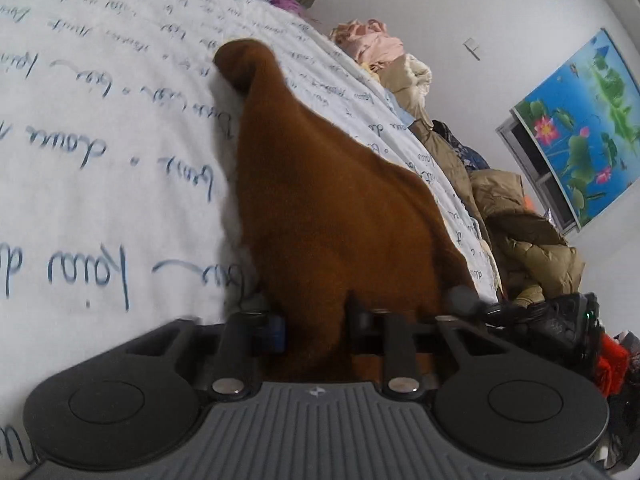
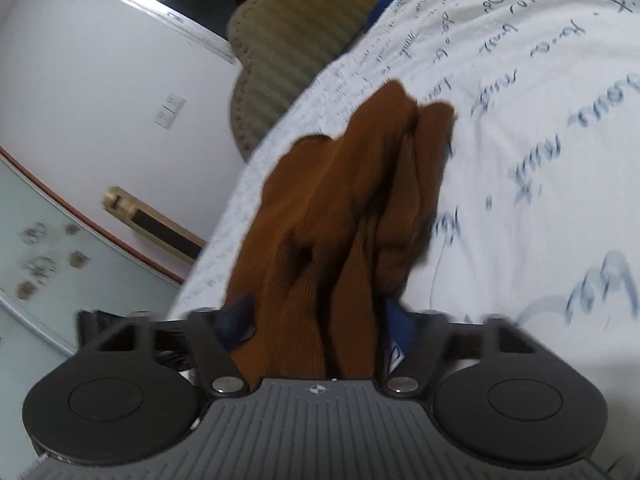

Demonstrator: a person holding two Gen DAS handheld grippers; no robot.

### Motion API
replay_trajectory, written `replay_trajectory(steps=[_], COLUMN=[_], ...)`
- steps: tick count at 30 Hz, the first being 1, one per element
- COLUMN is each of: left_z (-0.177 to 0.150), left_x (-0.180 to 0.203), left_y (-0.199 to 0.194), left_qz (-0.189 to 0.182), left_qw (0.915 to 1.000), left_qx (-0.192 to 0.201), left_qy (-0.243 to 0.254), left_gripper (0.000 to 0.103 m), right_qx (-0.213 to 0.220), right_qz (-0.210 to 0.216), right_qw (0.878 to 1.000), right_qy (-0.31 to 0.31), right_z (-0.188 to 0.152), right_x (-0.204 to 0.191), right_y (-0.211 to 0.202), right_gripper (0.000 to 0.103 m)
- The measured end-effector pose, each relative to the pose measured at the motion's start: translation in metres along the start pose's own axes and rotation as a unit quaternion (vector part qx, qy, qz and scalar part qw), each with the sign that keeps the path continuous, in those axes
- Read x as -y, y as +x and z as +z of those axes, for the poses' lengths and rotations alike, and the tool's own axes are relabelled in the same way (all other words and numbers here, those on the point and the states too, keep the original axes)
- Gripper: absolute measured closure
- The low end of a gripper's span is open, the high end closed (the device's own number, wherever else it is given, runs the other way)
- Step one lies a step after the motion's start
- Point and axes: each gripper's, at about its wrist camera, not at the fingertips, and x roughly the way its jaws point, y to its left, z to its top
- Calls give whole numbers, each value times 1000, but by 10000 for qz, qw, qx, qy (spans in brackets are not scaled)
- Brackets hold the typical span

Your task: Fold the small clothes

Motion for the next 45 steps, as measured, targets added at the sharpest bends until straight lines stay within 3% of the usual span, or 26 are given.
replay_trajectory(steps=[1, 6, 9, 11, 12, 13, 14, 15, 16, 18, 20, 23, 25, 26, 27, 28, 29, 31, 32, 33, 34, 37, 41, 45], left_z=[-2, -13, -25, -35, -39, -43, -45, -46, -46, -50, -50, -53, -54, -53, -51, -48, -47, -46, -48, -50, -52, -60, -66, -70], left_x=[-1, 24, 34, 45, 50, 54, 57, 60, 63, 67, 71, 70, 68, 69, 69, 70, 72, 71, 72, 72, 72, 67, 57, 51], left_y=[-5, -41, -40, -44, -48, -52, -56, -60, -63, -71, -77, -110, -137, -147, -154, -155, -151, -132, -121, -108, -95, -70, -64, -66], left_qz=[-24, 602, 1129, 1548, 1720, 1830, 1978, 2172, 2411, 2959, 3681, 4295, 4543, 4570, 4493, 4337, 4178, 3892, 3826, 3799, 3808, 3940, 3861, 3988], left_qw=[9999, 9935, 9875, 9775, 9723, 9688, 9647, 9595, 9525, 9325, 9053, 8720, 8550, 8520, 8552, 8628, 8712, 8861, 8894, 8906, 8901, 8850, 8951, 8924], left_qx=[97, 698, 583, 720, 823, 909, 990, 1075, 1164, 1314, 1136, 1268, 1544, 1684, 1772, 1800, 1768, 1654, 1628, 1581, 1534, 1522, 1455, 1442], left_qy=[-50, 675, 932, 1241, 1353, 1404, 1428, 1434, 1449, 1600, 1789, 1975, 1969, 1921, 1883, 1873, 1876, 1897, 1902, 1937, 1981, 1961, 1689, 1544], left_gripper=[85, 87, 83, 77, 70, 58, 49, 31, 23, 22, 21, 20, 13, 12, 11, 9, 9, 9, 9, 9, 9, 9, 9, 9], right_qx=[-36, 117, 91, 314, 476, 645, 799, 919, 995, 1033, 933, 234, -15, -60, -21, 132, 338, 705, 772, 784, 789, 798, 873, 834], right_qz=[-123, 95, -667, -989, -1230, -1509, -1799, -2057, -2242, -2419, -2327, -1671, -513, 143, 668, 845, 621, -648, -1365, -1842, -2036, -2206, -2727, -2790], right_qw=[9999, 9998, 9967, 9918, 9871, 9807, 9728, 9645, 9579, 9500, 9496, 9623, 9740, 9780, 9798, 9813, 9830, 9778, 9671, 9564, 9512, 9511, 9314, 9272], right_qy=[29, -155, -451, -748, -908, -1064, -1220, -1377, -1493, -1685, -1880, -2132, -2206, -2078, -1885, -1723, -1697, -1866, -2001, -2128, -2182, -2012, -2247, -2354], right_z=[-3, -15, -24, -33, -38, -44, -49, -56, -62, -73, -81, -91, -96, -94, -91, -87, -85, -81, -80, -81, -82, -88, -109, -115], right_x=[-4, -24, -33, -46, -55, -64, -73, -82, -90, -101, -117, -149, -165, -166, -165, -163, -162, -162, -160, -158, -153, -140, -136, -132], right_y=[5, 7, 12, 3, -2, -8, -12, -16, -20, -33, -39, -48, -66, -72, -76, -77, -75, -58, -46, -35, -28, -17, -7, -1], right_gripper=[79, 80, 73, 59, 46, 32, 26, 19, 15, 8, 5, 1, 0, 0, 0, 0, 0, 0, 0, 0, 0, 0, 0, 0])
